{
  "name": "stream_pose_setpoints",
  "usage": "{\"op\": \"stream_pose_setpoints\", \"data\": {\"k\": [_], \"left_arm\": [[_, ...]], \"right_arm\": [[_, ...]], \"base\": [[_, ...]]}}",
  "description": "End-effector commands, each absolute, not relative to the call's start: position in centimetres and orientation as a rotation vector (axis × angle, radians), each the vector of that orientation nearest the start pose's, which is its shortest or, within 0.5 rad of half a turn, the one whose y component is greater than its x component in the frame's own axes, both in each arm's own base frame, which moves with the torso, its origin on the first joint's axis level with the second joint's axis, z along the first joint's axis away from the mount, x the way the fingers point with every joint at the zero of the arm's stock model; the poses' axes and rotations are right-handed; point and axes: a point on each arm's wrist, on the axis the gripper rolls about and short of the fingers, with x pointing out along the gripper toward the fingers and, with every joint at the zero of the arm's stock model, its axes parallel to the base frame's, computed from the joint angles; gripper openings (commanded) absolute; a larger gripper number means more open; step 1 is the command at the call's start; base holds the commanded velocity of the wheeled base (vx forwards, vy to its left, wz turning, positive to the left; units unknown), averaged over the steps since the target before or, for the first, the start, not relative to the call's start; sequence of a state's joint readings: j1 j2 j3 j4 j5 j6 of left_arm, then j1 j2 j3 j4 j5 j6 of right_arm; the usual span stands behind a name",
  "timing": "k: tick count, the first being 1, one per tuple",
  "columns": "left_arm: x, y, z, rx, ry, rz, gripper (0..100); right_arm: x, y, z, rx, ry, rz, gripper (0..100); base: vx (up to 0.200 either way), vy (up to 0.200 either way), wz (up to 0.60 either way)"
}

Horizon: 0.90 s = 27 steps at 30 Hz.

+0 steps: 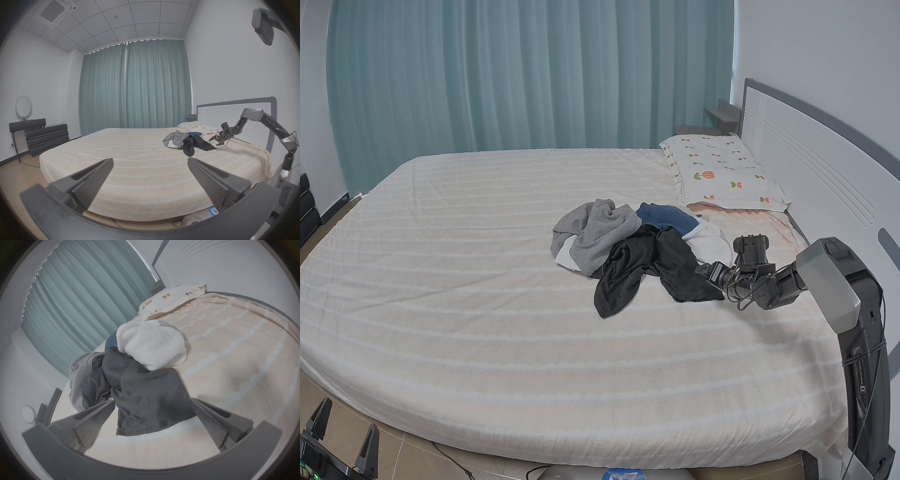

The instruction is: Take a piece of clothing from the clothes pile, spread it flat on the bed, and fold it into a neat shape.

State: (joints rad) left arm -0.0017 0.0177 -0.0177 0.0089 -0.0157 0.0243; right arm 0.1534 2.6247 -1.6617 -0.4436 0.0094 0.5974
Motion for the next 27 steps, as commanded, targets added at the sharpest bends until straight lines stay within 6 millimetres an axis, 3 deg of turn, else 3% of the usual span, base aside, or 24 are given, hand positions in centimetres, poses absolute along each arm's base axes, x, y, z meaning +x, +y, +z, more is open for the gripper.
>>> {"op": "stream_pose_setpoints", "data": {"k": [1,8,15,16,22,27], "left_arm": [[-2.3,0.0,7.5,0.026,0.007,-0.019,100],[-2.3,0.0,7.5,0.026,0.006,-0.020,100],[-2.3,0.0,7.5,0.024,0.007,-0.020,100],[-2.3,0.0,7.5,0.024,0.007,-0.020,100],[-2.3,0.0,7.5,0.023,0.007,-0.020,100],[-2.3,0.0,7.5,0.018,0.007,-0.020,100]], "right_arm": [[51.2,7.7,-2.4,0.539,0.566,-0.010,100],[51.7,7.3,-3.8,0.516,0.568,-0.016,100],[51.7,8.2,-3.5,0.512,0.560,0.006,100],[51.7,8.4,-3.4,0.510,0.562,0.010,0],[51.6,9.0,-3.5,0.511,0.571,0.022,0],[51.3,8.9,-1.4,0.583,0.547,0.016,0]], "base": [[0.000,0.000,0.00],[0.000,0.000,0.00],[0.000,0.000,0.00],[0.000,0.000,0.00],[0.000,0.000,0.00],[0.000,0.000,0.00]]}}
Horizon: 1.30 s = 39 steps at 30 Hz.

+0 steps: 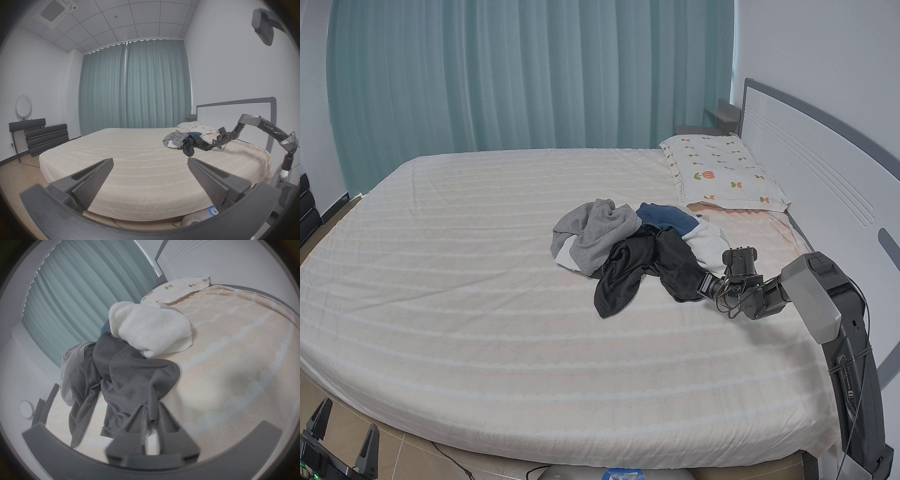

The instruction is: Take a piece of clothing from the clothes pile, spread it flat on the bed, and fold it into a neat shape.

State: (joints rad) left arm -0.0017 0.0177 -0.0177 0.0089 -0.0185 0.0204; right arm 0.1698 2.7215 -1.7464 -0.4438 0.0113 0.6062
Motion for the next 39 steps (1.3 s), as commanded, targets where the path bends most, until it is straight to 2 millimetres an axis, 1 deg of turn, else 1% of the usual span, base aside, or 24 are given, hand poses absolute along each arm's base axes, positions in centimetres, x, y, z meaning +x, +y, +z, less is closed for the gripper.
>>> {"op": "stream_pose_setpoints", "data": {"k": [1,3,5,7,8,9,10,16,17,18,19,20,21,22,23,24,25,26,28,32,34,35,36,39], "left_arm": [[-2.3,0.0,7.5,0.018,0.006,-0.018,100],[-2.3,0.0,7.5,0.014,0.006,-0.018,100],[-2.3,0.0,7.5,-0.003,0.008,-0.018,100],[-2.3,0.0,7.5,-0.003,0.008,-0.018,100],[-2.3,0.0,7.6,-0.002,0.005,-0.018,100],[-2.3,0.0,7.6,-0.002,0.005,-0.018,100],[-2.3,0.0,7.5,0.006,0.006,-0.015,100],[-2.4,0.0,7.9,0.009,-0.017,-0.017,100],[-2.6,0.0,9.1,0.001,-0.064,-0.025,100],[-2.6,0.0,9.1,0.001,-0.064,-0.025,100],[-3.2,-0.1,15.2,-0.046,-0.200,-0.046,100],[-2.5,-0.1,18.0,-0.076,-0.185,-0.052,100],[-2.1,-0.1,18.8,-0.082,-0.173,-0.055,100],[-1.1,-0.1,20.7,-0.082,-0.156,-0.059,100],[-0.9,-0.1,20.9,-0.079,-0.150,-0.058,100],[0.5,-0.1,21.9,-0.064,-0.105,-0.062,100],[0.8,-0.1,22.0,-0.061,-0.092,-0.063,100],[2.9,-0.2,21.7,-0.035,0.001,-0.067,100],[4.8,-0.2,20.9,-0.012,0.099,-0.075,100],[7.1,-1.1,20.8,-0.025,0.157,-0.207,100],[7.9,-1.6,20.7,-0.032,0.183,-0.244,100],[9.2,-2.4,20.4,-0.032,0.222,-0.294,100],[9.6,-2.6,20.3,-0.030,0.233,-0.298,100],[13.0,-4.4,19.0,0.003,0.339,-0.297,100]], "right_arm": [[50.9,8.9,-0.5,0.630,0.549,0.014,0],[50.3,8.9,0.9,0.702,0.557,0.023,0],[48.7,8.9,3.6,0.827,0.591,0.087,0],[48.7,8.9,3.6,0.827,0.591,0.087,0],[45.9,8.6,6.2,0.883,0.638,0.131,0],[45.9,8.6,6.2,0.883,0.638,0.131,0],[43.9,8.4,7.2,0.885,0.664,0.142,0],[35.9,8.2,10.3,0.883,0.631,0.228,0],[34.7,8.3,10.8,0.880,0.620,0.250,0],[34.7,8.3,10.8,0.880,0.620,0.250,0],[32.2,8.5,11.4,0.874,0.609,0.284,0],[30.9,8.6,11.6,0.869,0.610,0.298,0],[30.5,8.7,11.9,0.867,0.605,0.306,0],[29.2,8.9,12.3,0.862,0.608,0.323,0],[28.8,9.0,12.4,0.861,0.609,0.328,0],[27.2,9.5,13.3,0.856,0.601,0.361,0],[26.9,9.5,13.5,0.854,0.600,0.366,0],[25.2,9.4,14.2,0.849,0.587,0.381,0],[23.6,9.0,15.0,0.847,0.557,0.376,0],[21.2,9.0,16.3,0.831,0.533,0.398,0],[20.8,8.9,16.7,0.826,0.530,0.403,0],[20.3,8.7,17.3,0.816,0.516,0.401,0],[20.2,8.7,17.5,0.813,0.511,0.400,0],[19.9,8.5,19.6,0.810,0.450,0.423,0]], "base": [[0.000,0.000,0.00],[0.000,0.000,0.00],[0.000,0.000,0.00],[0.000,0.000,0.00],[0.000,0.000,0.00],[0.000,0.000,0.00],[0.000,0.000,0.00],[0.000,0.000,0.00],[0.000,0.000,0.00],[0.000,0.000,0.00],[0.000,0.000,0.00],[0.000,0.000,0.00],[0.000,0.000,0.00],[0.000,0.000,0.00],[0.000,0.000,0.00],[0.000,0.000,0.00],[0.000,0.000,0.00],[0.000,0.000,0.00],[0.000,0.000,0.00],[0.000,0.000,0.00],[0.000,0.000,0.00],[0.000,0.000,0.00],[0.000,0.000,0.00],[0.000,0.000,0.00]]}}
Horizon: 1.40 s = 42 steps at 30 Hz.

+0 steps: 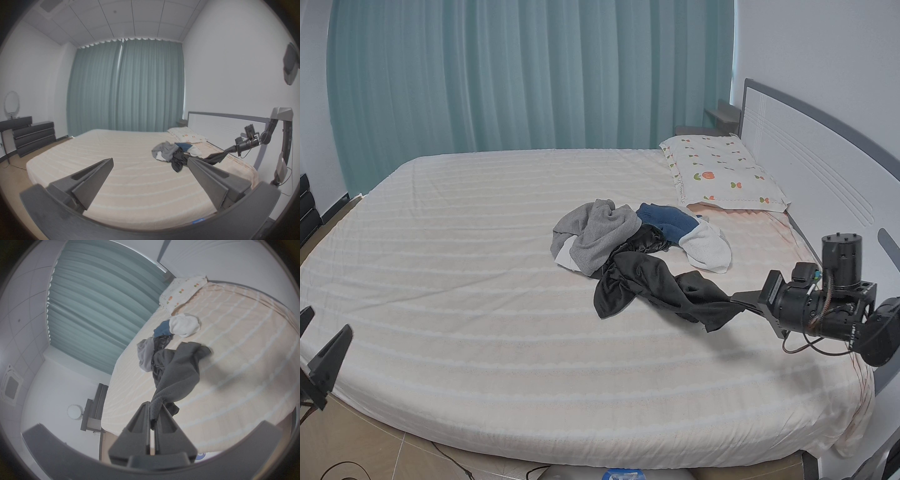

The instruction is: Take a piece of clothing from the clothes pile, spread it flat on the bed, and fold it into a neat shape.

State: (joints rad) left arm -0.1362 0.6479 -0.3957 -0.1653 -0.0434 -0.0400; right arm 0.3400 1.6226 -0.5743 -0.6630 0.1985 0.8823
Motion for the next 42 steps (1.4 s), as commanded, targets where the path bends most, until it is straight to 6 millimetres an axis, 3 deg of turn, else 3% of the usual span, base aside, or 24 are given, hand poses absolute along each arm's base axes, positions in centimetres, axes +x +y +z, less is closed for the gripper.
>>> {"op": "stream_pose_setpoints", "data": {"k": [1,6,13,14,16,21,27,31,42], "left_arm": [[14.0,-5.1,18.7,0.003,0.351,-0.316,100],[18.6,-8.3,16.6,-0.041,0.393,-0.362,100],[24.1,-12.8,12.3,0.003,0.515,-0.367,100],[24.2,-12.9,12.2,0.004,0.519,-0.366,100],[25.2,-15.1,10.5,-0.014,0.567,-0.387,100],[27.0,-18.7,8.4,-0.057,0.550,-0.433,100],[29.2,-21.4,6.1,-0.070,0.485,-0.449,100],[30.4,-22.7,4.8,-0.061,0.478,-0.433,100],[32.2,-24.7,4.1,-0.097,0.406,-0.462,100]], "right_arm": [[19.9,8.6,20.1,0.809,0.443,0.428,0],[20.1,9.1,21.7,0.802,0.427,0.453,0],[19.4,11.4,21.4,0.777,0.477,0.528,0],[19.3,11.5,21.3,0.776,0.479,0.530,0],[19.3,12.7,21.1,0.766,0.501,0.567,0],[19.9,13.3,23.4,0.780,0.424,0.580,0],[19.5,13.6,24.4,0.785,0.387,0.605,0],[19.7,13.7,25.4,0.798,0.343,0.601,0],[18.5,14.1,27.5,0.803,0.275,0.657,0]], "base": [[0.000,0.000,0.00],[0.000,0.000,0.00],[0.000,0.000,0.00],[0.000,0.000,0.00],[0.000,0.000,0.00],[0.000,0.000,0.00],[0.000,0.000,0.00],[0.000,0.000,0.00],[0.000,0.000,0.00]]}}
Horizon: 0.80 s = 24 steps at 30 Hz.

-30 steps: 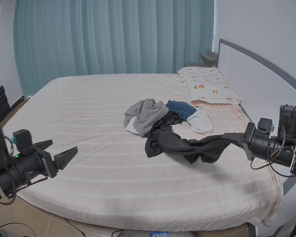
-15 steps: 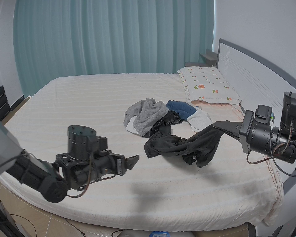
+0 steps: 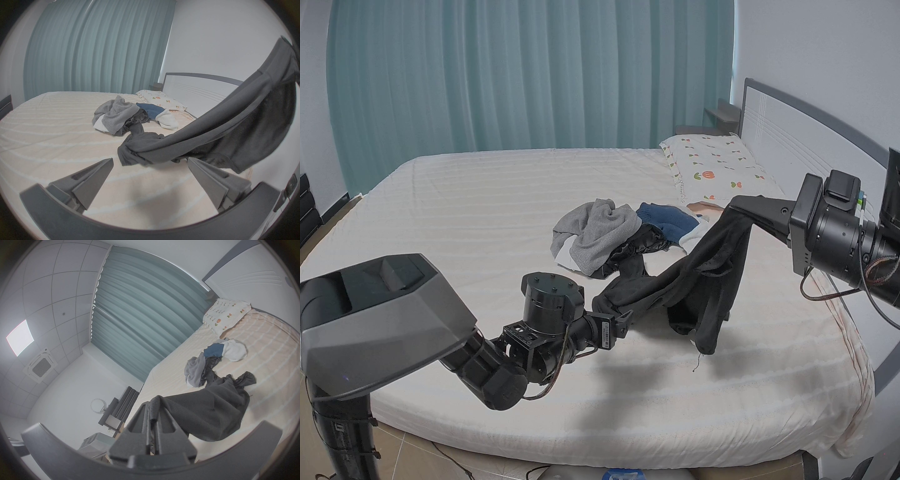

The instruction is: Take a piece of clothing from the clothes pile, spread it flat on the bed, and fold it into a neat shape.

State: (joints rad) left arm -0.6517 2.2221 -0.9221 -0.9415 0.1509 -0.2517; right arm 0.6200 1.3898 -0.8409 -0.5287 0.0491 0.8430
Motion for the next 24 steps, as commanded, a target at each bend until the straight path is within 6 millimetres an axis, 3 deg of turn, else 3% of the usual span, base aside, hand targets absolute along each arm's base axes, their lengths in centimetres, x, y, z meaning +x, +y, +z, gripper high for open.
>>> {"op": "stream_pose_setpoints", "data": {"k": [1,6,10,24], "left_arm": [[32.0,-24.8,4.0,-0.095,0.412,-0.471,100],[31.8,-25.3,3.7,-0.091,0.418,-0.489,100],[32.0,-25.6,3.4,-0.089,0.418,-0.491,100],[32.9,-25.9,1.1,-0.100,0.454,-0.463,100]], "right_arm": [[18.5,14.1,27.8,0.797,0.267,0.665,0],[18.4,14.2,28.6,0.775,0.237,0.681,0],[18.2,14.2,30.7,0.781,0.178,0.708,0],[17.8,15.1,31.4,0.785,0.172,0.758,0]], "base": [[0.000,0.000,0.00],[0.000,0.000,0.00],[0.000,0.000,0.00],[0.000,0.000,0.00]]}}
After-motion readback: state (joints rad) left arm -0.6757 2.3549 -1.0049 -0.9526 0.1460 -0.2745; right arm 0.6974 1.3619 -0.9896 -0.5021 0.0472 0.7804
